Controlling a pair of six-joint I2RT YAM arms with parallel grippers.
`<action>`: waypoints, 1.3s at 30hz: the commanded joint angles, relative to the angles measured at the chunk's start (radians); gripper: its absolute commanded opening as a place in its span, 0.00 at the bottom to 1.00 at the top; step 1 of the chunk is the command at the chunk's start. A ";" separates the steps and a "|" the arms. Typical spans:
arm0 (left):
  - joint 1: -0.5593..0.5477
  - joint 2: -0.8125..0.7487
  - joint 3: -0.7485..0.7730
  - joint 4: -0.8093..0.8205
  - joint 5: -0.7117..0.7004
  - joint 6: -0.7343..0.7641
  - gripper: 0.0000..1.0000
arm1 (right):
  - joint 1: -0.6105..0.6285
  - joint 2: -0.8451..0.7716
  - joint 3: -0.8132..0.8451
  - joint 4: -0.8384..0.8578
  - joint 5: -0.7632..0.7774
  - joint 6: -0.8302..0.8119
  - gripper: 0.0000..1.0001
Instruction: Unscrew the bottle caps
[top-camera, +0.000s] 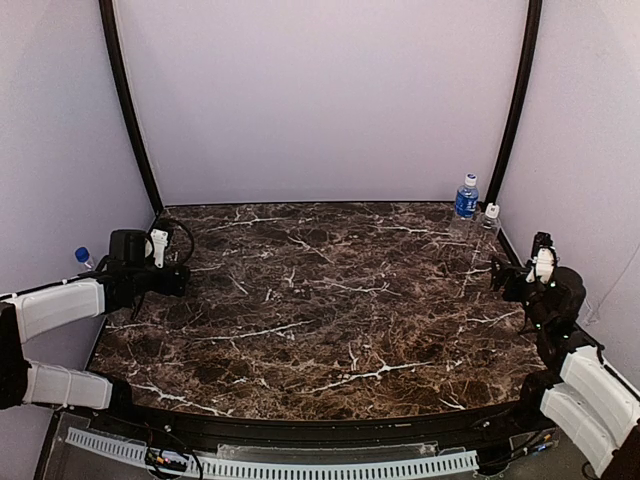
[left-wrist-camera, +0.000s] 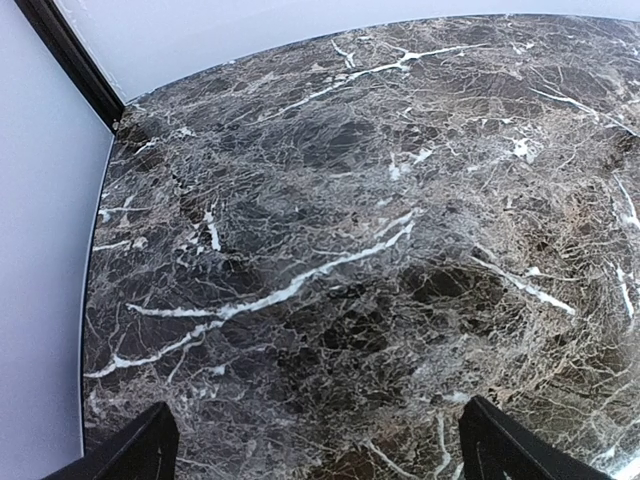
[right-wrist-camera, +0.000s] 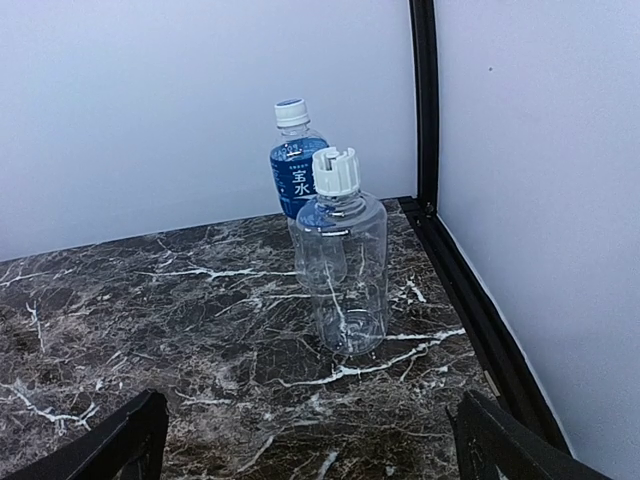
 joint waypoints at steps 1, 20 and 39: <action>0.003 -0.010 0.007 -0.027 0.049 0.007 0.99 | -0.007 0.008 0.044 -0.024 0.014 0.022 0.99; -0.014 0.024 0.276 -0.446 0.379 0.458 0.99 | -0.007 0.973 1.298 -0.942 0.181 -0.081 0.93; -0.049 0.090 0.281 -0.461 0.482 0.436 0.99 | -0.007 1.212 1.397 -0.928 0.119 -0.110 0.55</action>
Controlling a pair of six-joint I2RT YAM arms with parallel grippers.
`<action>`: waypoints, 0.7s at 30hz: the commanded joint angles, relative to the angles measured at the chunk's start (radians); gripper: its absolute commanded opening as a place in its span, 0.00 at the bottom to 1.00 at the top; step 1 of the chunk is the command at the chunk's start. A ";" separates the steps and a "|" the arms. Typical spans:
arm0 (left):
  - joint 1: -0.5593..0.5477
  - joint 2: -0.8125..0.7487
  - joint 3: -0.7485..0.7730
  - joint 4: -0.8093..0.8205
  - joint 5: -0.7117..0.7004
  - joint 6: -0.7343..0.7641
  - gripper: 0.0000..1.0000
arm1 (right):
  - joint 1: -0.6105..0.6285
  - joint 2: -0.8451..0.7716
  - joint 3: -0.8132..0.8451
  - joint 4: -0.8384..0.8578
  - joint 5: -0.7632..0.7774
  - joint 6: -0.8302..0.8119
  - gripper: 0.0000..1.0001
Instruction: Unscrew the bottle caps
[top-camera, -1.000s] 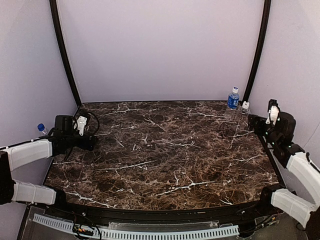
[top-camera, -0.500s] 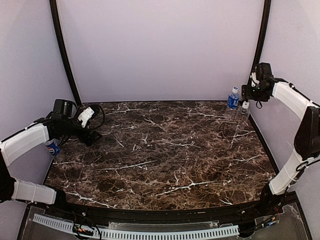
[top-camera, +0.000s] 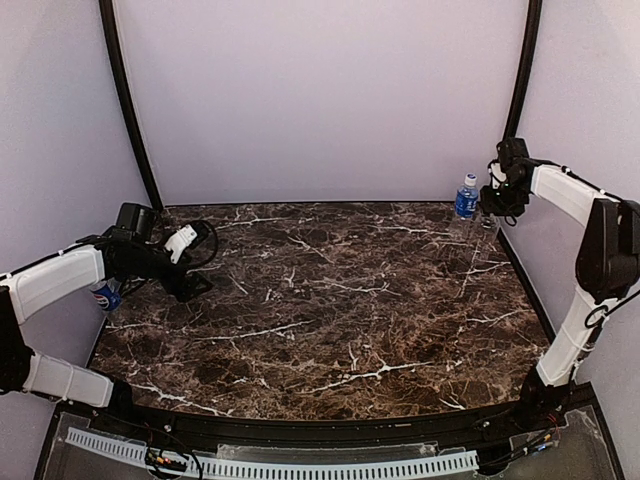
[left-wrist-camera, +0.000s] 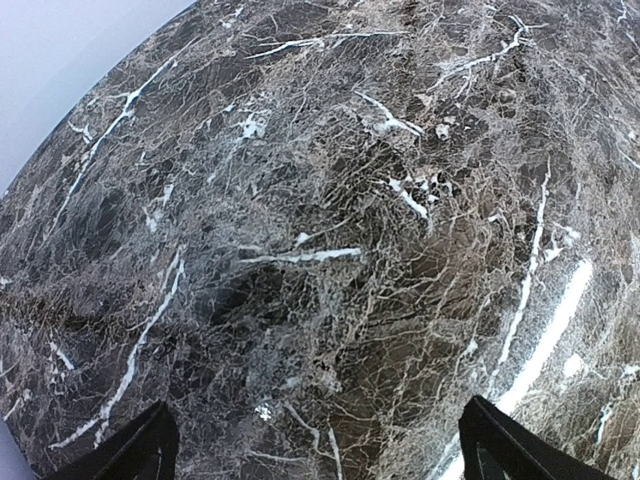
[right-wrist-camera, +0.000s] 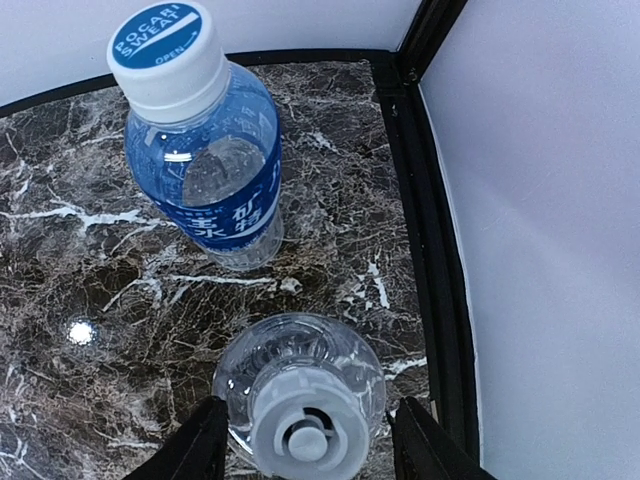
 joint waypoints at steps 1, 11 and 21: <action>-0.007 0.012 0.006 -0.032 0.037 0.008 0.99 | -0.004 0.023 0.013 0.040 -0.020 -0.013 0.54; -0.009 0.007 0.010 -0.057 0.061 0.018 0.99 | -0.004 0.048 0.057 0.023 -0.063 -0.037 0.02; -0.072 0.009 0.204 -0.314 -0.002 0.140 0.96 | 0.146 -0.233 0.010 -0.104 -0.228 -0.060 0.00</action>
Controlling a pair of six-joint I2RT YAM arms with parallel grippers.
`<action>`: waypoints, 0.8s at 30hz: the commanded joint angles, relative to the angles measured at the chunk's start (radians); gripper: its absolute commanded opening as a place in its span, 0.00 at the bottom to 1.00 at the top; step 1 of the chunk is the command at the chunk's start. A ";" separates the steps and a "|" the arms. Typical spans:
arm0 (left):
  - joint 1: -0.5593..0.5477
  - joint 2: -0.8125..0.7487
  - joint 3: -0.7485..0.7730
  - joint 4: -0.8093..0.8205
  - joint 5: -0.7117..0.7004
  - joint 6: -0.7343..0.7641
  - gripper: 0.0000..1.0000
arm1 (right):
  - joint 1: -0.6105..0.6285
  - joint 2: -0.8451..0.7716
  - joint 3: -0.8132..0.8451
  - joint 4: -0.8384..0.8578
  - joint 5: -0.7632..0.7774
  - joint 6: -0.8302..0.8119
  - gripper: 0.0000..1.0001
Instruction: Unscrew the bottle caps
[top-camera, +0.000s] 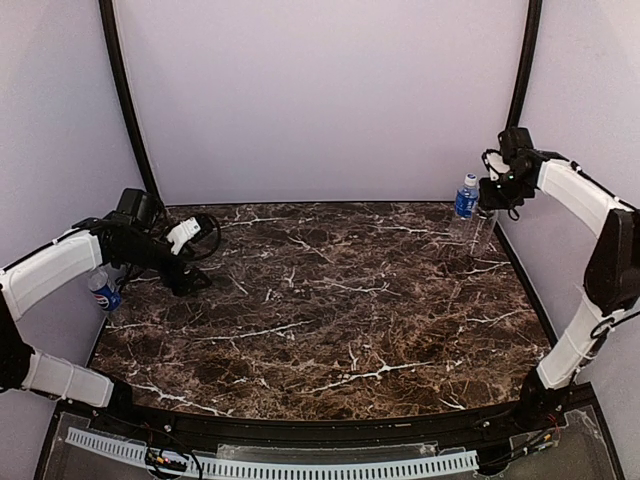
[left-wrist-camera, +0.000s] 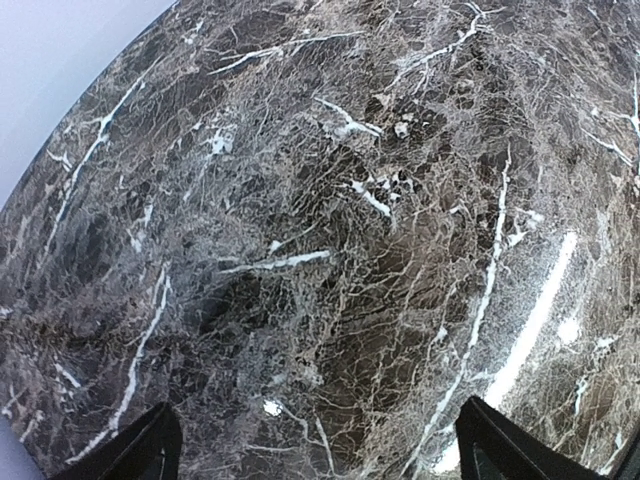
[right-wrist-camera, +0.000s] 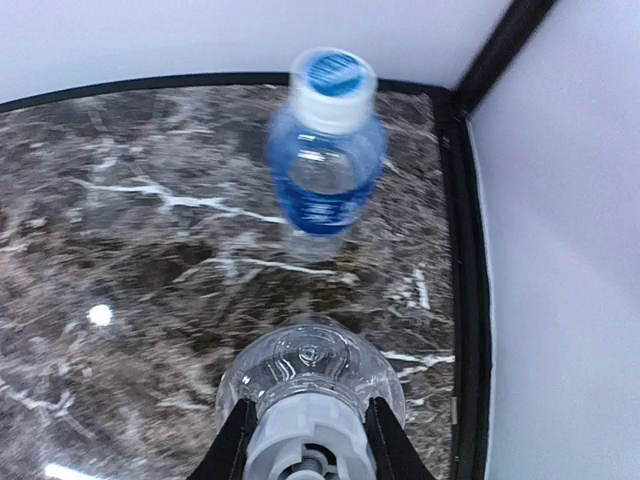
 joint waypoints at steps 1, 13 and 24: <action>-0.066 -0.002 0.152 -0.223 -0.039 0.082 0.95 | 0.164 -0.211 -0.013 -0.065 -0.202 -0.012 0.00; -0.304 0.049 0.643 -0.555 -0.007 0.015 0.99 | 0.688 -0.303 -0.187 0.554 -0.584 0.462 0.00; -0.560 0.018 0.569 -0.399 -0.274 0.065 0.99 | 0.908 -0.096 -0.044 0.694 -0.536 0.578 0.00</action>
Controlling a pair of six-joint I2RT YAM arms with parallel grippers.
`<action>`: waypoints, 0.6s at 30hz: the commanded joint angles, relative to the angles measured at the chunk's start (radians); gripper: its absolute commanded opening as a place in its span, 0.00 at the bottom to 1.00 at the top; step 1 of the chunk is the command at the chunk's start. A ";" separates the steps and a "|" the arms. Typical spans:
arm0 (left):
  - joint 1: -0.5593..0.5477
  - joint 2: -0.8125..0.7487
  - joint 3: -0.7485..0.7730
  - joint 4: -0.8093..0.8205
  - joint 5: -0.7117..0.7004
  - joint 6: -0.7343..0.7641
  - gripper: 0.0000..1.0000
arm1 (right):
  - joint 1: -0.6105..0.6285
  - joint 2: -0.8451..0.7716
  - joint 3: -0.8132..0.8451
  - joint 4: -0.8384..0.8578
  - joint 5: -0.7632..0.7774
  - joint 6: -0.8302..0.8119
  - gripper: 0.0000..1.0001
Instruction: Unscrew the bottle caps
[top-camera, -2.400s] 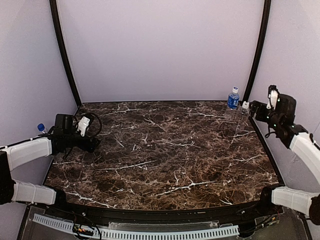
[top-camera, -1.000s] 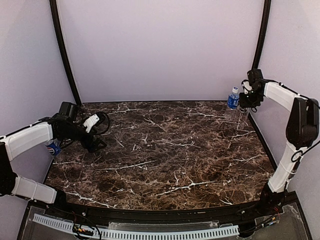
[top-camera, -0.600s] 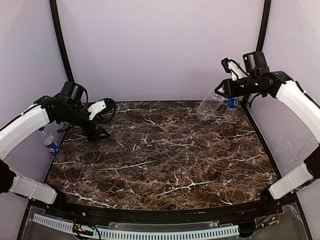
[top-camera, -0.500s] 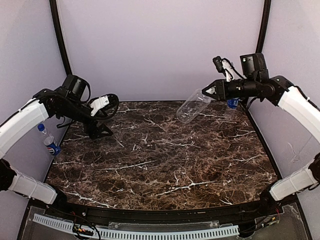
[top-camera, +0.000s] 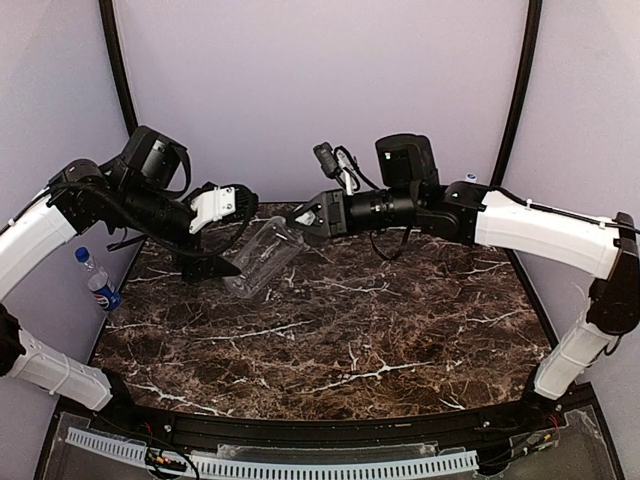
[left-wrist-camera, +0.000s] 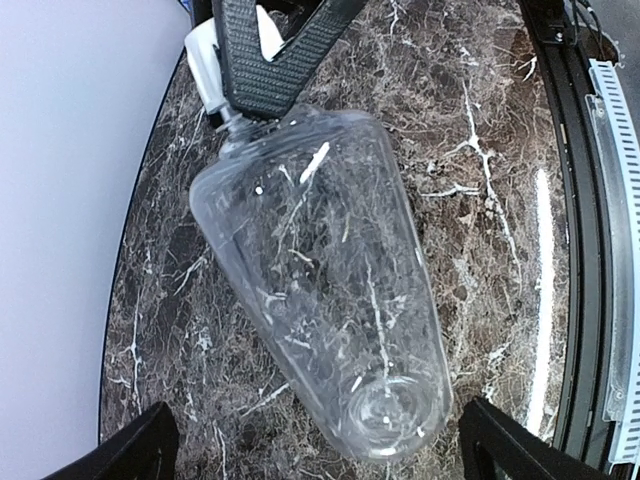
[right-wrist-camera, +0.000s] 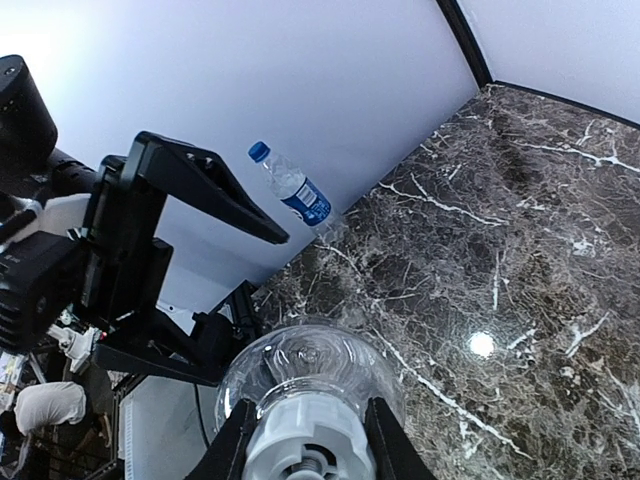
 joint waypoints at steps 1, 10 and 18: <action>-0.006 0.018 -0.011 0.030 -0.035 -0.016 0.99 | 0.036 0.014 0.059 0.128 0.011 0.069 0.00; -0.022 0.044 -0.013 0.023 0.000 -0.044 0.95 | 0.061 0.030 0.044 0.238 0.017 0.119 0.00; -0.022 0.045 -0.011 0.019 0.004 -0.046 0.69 | 0.061 0.016 0.022 0.271 0.020 0.133 0.00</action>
